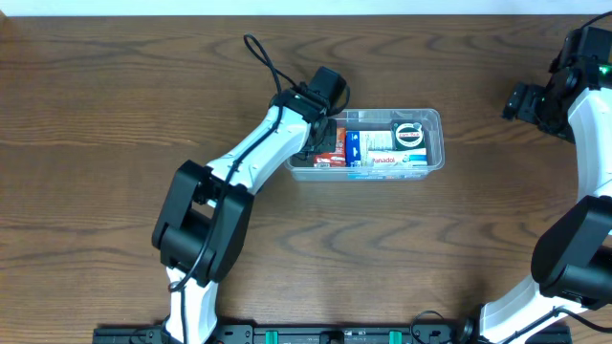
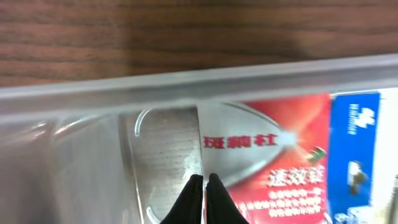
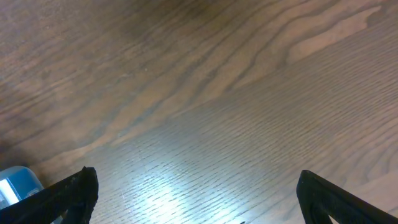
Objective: Pack container
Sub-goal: 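Open the left gripper and press the red box down into place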
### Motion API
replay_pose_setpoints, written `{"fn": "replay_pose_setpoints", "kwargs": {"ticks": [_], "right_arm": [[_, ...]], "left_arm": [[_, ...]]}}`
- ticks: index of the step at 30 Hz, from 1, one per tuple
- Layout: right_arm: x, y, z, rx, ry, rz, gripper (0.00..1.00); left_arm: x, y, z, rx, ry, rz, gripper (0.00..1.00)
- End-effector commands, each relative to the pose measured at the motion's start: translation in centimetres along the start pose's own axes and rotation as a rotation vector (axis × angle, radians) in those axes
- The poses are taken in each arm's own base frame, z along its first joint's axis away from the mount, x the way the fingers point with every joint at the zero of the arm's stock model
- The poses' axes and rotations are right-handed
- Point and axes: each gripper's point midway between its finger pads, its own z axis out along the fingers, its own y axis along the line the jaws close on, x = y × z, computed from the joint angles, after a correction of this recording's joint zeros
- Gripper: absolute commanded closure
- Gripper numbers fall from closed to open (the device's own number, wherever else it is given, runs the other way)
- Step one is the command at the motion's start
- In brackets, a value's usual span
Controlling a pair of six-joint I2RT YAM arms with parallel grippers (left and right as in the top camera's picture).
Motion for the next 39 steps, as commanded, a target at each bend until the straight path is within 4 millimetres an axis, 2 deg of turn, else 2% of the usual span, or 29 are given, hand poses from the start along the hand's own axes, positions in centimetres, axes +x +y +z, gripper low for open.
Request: {"fn": "replay_pose_setpoints", "kwargs": {"ticks": [1, 12, 16, 22, 28, 32, 39], "right_arm": [[-0.5, -0.3, -0.9, 0.003, -0.025, -0.005, 0.01], [-0.5, -0.3, -0.9, 0.003, -0.025, -0.005, 0.01], [-0.5, -0.3, -0.9, 0.003, -0.025, -0.005, 0.01], [-0.5, -0.3, -0.9, 0.003, -0.025, -0.005, 0.01], [-0.5, -0.3, -0.9, 0.003, -0.025, -0.005, 0.01], [-0.5, -0.3, -0.9, 0.003, -0.025, -0.005, 0.01], [-0.5, -0.3, -0.9, 0.003, -0.025, -0.005, 0.01]], "left_arm": [[-0.8, 0.1, -2.2, 0.01, -0.045, 0.008, 0.94], [-0.4, -0.2, -3.0, 0.028, -0.033, 0.009, 0.94], [-0.4, -0.3, -3.0, 0.032, -0.03, -0.05, 0.94], [-0.2, -2.6, -3.1, 0.123, -0.02, -0.042, 0.94], [0.3, -4.4, -3.1, 0.143, -0.028, -0.006, 0.94], [0.3, -4.9, -2.4, 0.133, -0.043, 0.008, 0.94], [0.8, -4.2, -0.3, 0.085, -0.016, 0.007, 0.94]]}}
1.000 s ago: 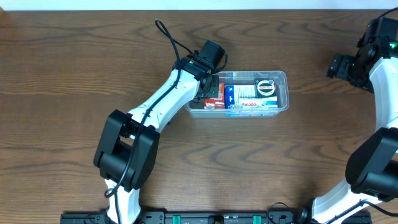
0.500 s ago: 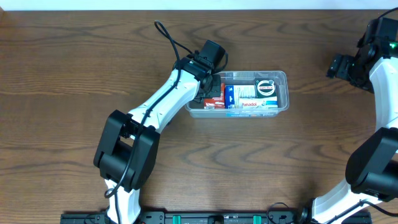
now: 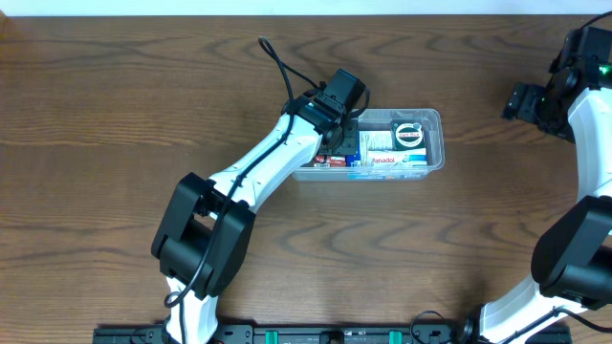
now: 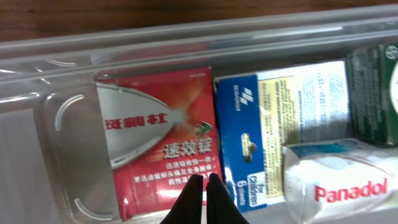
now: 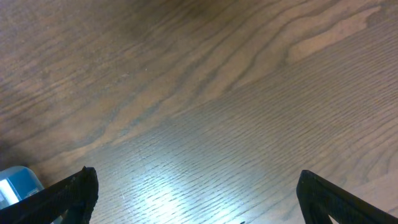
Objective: Pack container
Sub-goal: 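Open the left gripper and press the red box down into place, then withdraw the left gripper up and left toward the dark bottle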
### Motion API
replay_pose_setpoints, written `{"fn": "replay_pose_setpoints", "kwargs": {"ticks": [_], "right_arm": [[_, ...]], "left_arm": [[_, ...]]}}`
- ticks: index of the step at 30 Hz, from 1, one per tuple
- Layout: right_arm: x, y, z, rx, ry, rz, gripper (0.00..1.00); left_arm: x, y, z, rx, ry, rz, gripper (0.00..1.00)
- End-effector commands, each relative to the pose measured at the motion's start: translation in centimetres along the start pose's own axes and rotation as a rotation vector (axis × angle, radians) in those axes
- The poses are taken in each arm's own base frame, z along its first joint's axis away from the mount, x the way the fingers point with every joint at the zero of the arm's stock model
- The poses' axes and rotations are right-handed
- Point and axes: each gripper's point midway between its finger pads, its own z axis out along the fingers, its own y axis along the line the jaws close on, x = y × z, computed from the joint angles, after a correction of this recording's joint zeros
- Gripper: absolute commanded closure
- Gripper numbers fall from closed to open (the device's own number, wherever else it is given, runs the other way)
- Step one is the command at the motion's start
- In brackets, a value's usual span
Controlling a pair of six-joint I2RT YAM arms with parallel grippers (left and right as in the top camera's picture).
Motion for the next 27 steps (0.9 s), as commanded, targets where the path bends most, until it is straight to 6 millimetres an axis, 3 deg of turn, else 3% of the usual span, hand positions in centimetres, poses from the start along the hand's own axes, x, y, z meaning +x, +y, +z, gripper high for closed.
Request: {"fn": "replay_pose_setpoints", "kwargs": {"ticks": [1, 13, 27], "right_arm": [[-0.5, -0.3, -0.9, 0.003, -0.026, -0.005, 0.01], [-0.5, -0.3, -0.9, 0.003, -0.026, -0.005, 0.01], [-0.5, -0.3, -0.9, 0.003, -0.026, -0.005, 0.01]], "left_arm": [[0.4, 1.1, 1.6, -0.046, 0.018, -0.009, 0.94], [1.6, 1.8, 4.5, -0.075, 0.071, -0.009, 0.95], [2.2, 2.1, 5.6, -0.088, 0.094, -0.009, 0.94]]}}
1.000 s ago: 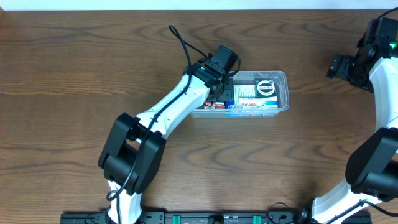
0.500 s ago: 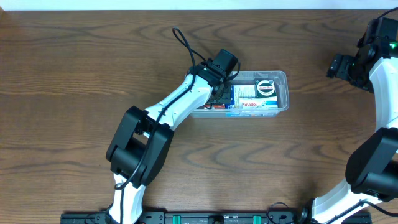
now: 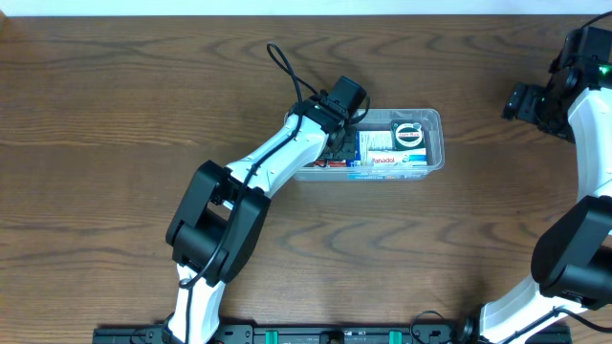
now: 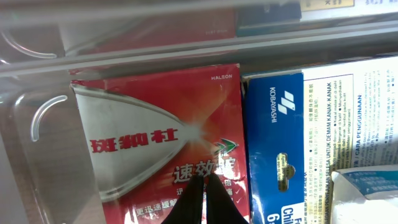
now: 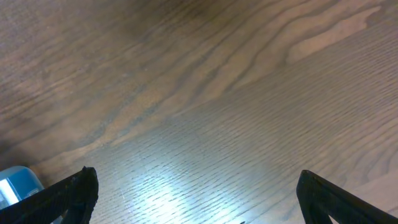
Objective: Pack container
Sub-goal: 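Withdraw the left gripper up and left toward the dark bottle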
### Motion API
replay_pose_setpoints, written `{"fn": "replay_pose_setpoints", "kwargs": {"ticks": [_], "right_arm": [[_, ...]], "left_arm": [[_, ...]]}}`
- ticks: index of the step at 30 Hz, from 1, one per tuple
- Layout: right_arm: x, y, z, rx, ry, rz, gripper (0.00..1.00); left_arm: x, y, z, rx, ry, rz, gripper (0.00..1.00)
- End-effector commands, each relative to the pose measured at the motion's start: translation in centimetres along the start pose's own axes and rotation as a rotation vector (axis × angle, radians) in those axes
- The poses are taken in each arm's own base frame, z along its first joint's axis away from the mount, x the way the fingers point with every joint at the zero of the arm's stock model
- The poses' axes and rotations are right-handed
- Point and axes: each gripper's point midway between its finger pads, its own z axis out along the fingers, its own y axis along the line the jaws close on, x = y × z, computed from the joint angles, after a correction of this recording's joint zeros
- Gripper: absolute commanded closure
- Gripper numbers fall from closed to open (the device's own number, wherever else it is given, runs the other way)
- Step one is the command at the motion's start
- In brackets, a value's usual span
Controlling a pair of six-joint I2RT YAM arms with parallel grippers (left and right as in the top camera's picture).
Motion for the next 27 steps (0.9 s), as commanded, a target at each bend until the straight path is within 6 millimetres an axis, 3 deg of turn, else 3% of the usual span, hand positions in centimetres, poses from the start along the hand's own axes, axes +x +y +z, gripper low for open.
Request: {"fn": "replay_pose_setpoints", "kwargs": {"ticks": [1, 8, 14, 22, 27], "right_arm": [[-0.5, -0.3, -0.9, 0.003, -0.025, -0.005, 0.01], [-0.5, -0.3, -0.9, 0.003, -0.025, -0.005, 0.01], [-0.5, -0.3, -0.9, 0.003, -0.025, -0.005, 0.01], [-0.5, -0.3, -0.9, 0.003, -0.025, -0.005, 0.01], [-0.5, -0.3, -0.9, 0.003, -0.025, -0.005, 0.01]], "left_arm": [[1.2, 1.1, 2.4, -0.047, 0.05, -0.008, 0.94], [1.3, 1.3, 2.8, -0.051, 0.059, -0.009, 0.94], [-0.1, 0.6, 0.3, -0.022, 0.003, -0.011, 0.94], [-3.9, 0.4, -7.3, 0.052, -0.161, -0.041, 0.94], [-5.2, 2.8, -14.0, 0.069, -0.254, -0.08, 0.94]]}}
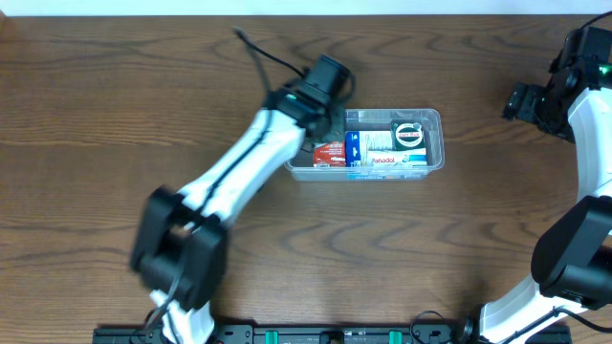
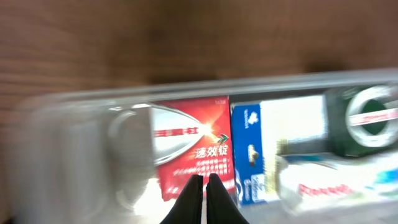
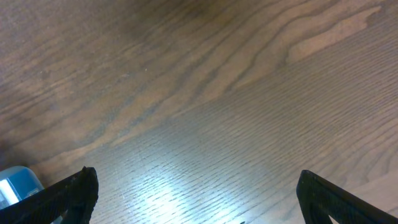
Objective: Pack container
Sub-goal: 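Withdraw the left gripper up and left toward the dark bottle, then lower the left gripper over the dark bottle's white cap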
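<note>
A clear plastic container (image 1: 435, 119) sits mid-table. Inside lie a red box (image 1: 330, 151), a blue-and-white box (image 1: 355, 148), a white Panadol pack (image 1: 397, 161) and a round dark tin (image 1: 409, 132). The left wrist view, blurred, shows the red box (image 2: 189, 149), the blue box (image 2: 245, 152) and the tin (image 2: 367, 118) below my left gripper (image 2: 204, 186). That gripper is shut with nothing in it and hangs above the container's left end. My right gripper (image 3: 199, 199) stands open over bare wood, far from the container.
The left arm (image 1: 253, 153) crosses the table from the front left and is blurred. The right arm (image 1: 574, 105) stays at the right edge. A small blue object (image 3: 12, 183) shows at the left edge of the right wrist view.
My left gripper was low over the red box. It is now higher and further back, with the container's near wall and more of its contents in view. The right arm is unchanged.
My shut left gripper was first close to the container's left end beside the red box. Then it was higher over the red and blue boxes, then close down on the red box. Now it is drawn back, and the red box lies flat.
</note>
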### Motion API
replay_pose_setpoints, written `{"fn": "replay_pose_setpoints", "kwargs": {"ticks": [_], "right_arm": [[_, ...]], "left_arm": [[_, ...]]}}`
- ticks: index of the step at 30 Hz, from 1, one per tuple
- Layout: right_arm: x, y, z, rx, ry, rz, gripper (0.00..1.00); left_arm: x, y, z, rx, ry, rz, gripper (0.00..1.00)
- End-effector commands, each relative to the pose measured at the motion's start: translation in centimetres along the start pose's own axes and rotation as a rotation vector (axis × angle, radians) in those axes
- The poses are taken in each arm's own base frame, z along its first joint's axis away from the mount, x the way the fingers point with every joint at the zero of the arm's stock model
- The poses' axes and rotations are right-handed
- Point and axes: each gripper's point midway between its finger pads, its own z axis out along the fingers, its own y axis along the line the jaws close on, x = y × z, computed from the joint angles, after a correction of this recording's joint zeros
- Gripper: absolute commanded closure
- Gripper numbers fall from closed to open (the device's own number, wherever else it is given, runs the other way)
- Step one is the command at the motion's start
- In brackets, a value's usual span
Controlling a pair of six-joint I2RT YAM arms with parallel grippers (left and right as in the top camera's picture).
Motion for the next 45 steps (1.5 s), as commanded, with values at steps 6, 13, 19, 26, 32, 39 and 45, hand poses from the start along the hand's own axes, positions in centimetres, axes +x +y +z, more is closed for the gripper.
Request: {"fn": "replay_pose_setpoints", "kwargs": {"ticks": [6, 13, 19, 26, 32, 39, 45], "right_arm": [[-0.5, -0.3, -0.9, 0.003, -0.026, -0.005, 0.01], [-0.5, -0.3, -0.9, 0.003, -0.026, -0.005, 0.01], [-0.5, -0.3, -0.9, 0.003, -0.026, -0.005, 0.01], [-0.5, -0.3, -0.9, 0.003, -0.025, -0.005, 0.01], [-0.5, -0.3, -0.9, 0.003, -0.026, -0.005, 0.01], [-0.5, -0.3, -0.9, 0.003, -0.026, -0.005, 0.01], [-0.5, -0.3, -0.9, 0.003, -0.026, -0.005, 0.01]], "left_arm": [[-2.9, 6.2, -11.6, -0.044, -0.15, -0.059, 0.93], [-0.8, 11.8, -12.7, -0.155, -0.048, -0.126, 0.73], [0.5, 13.8, -11.0, -0.2, 0.041, -0.144, 0.55], [1.3, 14.8, -8.4, -0.249, 0.119, -0.147, 0.55], [2.7, 15.5, -6.2, -0.271, 0.215, -0.098, 0.55], [4.0, 15.9, -5.1, -0.281, 0.273, -0.076, 0.55], [4.3, 16.0, -4.9, -0.281, 0.283, -0.066, 0.55]]}}
